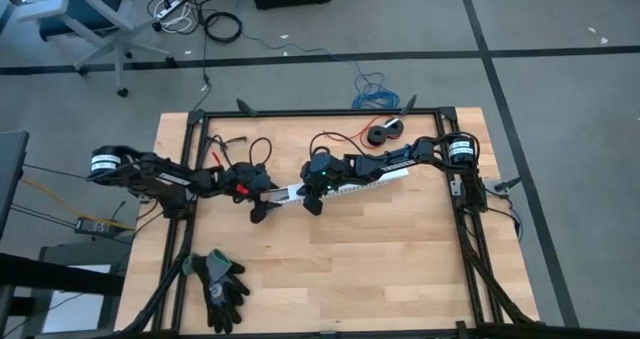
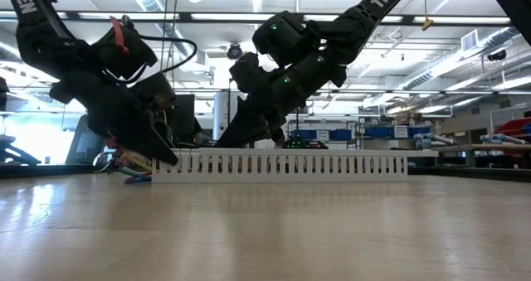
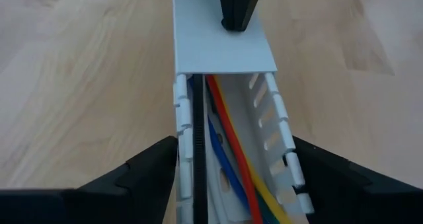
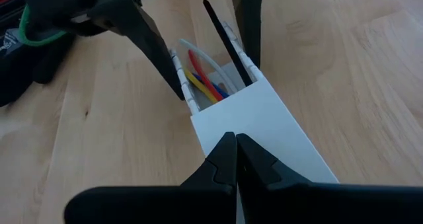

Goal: Ziptie cables
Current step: Close the white cable duct cover

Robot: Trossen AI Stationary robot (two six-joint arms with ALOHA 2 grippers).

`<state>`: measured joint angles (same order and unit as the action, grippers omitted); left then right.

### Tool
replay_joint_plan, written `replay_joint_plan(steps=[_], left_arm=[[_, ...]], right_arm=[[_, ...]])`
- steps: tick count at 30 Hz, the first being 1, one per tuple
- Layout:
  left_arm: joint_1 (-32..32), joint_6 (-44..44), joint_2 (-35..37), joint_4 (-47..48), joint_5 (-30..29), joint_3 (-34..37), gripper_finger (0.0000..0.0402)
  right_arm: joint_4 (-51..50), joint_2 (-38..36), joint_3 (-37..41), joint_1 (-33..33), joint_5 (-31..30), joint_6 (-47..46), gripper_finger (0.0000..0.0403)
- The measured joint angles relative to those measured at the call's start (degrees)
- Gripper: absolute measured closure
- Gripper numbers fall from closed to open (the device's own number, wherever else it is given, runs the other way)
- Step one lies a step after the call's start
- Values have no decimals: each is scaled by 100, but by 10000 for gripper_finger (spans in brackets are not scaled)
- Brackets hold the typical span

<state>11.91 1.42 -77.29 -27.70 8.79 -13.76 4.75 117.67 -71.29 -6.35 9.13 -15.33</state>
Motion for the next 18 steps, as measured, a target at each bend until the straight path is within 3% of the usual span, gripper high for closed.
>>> replay_joint_plan(steps=[8, 18], left_arm=[[-202, -34, -753, -926, -236, -11, 122], [-241, -106, -853, -1051, -430, -11, 147]], right_arm=[[2, 0, 0, 2, 9, -18, 403], [-4, 0, 0, 0, 6, -17, 403]])
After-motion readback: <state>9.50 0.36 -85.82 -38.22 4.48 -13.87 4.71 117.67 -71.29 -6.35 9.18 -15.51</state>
